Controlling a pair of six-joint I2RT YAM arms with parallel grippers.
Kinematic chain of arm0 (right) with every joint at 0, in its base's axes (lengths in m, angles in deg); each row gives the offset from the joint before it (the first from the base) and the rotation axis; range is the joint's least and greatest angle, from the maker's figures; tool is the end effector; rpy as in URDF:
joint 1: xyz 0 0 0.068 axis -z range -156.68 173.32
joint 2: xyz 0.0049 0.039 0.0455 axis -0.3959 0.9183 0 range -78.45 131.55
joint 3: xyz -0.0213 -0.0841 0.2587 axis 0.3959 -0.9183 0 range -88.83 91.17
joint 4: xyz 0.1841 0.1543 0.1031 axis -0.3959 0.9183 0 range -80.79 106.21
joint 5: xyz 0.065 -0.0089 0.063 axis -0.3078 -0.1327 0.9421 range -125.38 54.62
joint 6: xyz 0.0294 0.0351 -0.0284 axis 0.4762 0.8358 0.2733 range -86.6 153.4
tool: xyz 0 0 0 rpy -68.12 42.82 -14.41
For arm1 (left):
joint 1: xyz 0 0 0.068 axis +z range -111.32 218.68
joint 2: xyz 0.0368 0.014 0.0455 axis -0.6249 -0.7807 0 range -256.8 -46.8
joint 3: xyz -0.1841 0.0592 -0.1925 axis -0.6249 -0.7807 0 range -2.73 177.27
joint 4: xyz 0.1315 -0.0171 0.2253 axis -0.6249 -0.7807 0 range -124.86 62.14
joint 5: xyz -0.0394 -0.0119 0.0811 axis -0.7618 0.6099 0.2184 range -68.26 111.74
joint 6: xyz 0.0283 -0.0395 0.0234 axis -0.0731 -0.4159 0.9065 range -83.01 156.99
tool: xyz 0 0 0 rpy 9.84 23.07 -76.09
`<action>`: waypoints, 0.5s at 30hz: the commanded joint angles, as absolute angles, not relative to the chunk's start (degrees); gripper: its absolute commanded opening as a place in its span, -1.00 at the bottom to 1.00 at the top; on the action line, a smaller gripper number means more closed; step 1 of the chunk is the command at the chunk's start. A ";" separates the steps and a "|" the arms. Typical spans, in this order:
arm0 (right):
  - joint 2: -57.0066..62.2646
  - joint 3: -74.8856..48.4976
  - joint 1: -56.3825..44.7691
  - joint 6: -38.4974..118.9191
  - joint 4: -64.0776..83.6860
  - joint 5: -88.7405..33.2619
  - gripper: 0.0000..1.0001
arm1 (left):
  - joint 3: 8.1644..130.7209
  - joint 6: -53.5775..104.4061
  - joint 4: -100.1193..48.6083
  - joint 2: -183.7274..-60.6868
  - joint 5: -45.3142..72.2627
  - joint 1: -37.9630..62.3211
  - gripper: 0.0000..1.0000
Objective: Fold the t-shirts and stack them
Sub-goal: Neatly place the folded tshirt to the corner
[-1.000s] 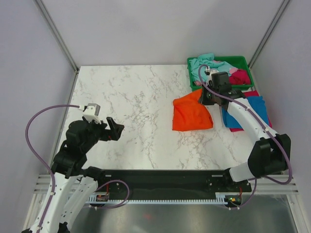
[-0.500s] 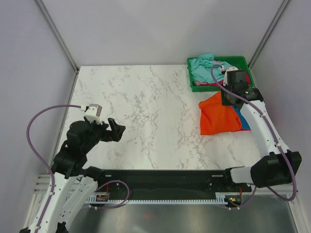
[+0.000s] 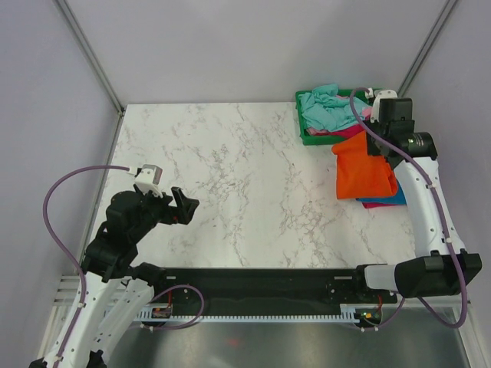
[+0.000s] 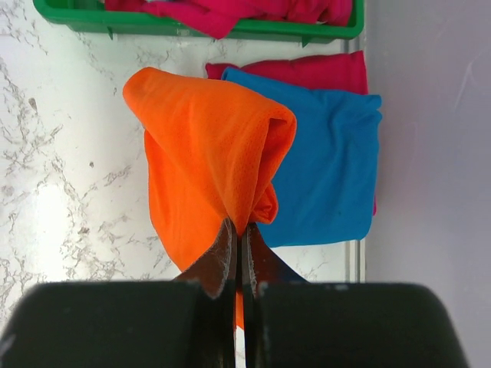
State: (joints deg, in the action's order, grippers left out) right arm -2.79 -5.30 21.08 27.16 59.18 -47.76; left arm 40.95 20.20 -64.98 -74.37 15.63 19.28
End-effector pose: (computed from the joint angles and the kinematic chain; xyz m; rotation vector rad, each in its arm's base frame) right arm 0.2698 0.0029 0.3894 -0.0595 2.3006 -0.2849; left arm 0.0994 -0.0390 0.3220 0.1168 1.9678 -0.5203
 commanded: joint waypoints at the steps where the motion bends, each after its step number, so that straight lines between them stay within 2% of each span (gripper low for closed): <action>1: -5.41 0.46 21.56 25.40 60.53 -49.27 -1.00 | 40.95 21.00 -62.49 -74.22 15.67 18.90 0.99; 15: -6.21 -0.85 22.09 23.38 60.19 -51.28 -1.00 | 40.87 21.00 -62.40 -74.84 15.58 18.11 0.99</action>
State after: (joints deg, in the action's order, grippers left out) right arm -4.37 -0.34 21.58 24.73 61.26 -48.68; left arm 40.95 20.20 -64.98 -74.48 15.65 18.56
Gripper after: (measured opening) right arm 0.013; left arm 0.993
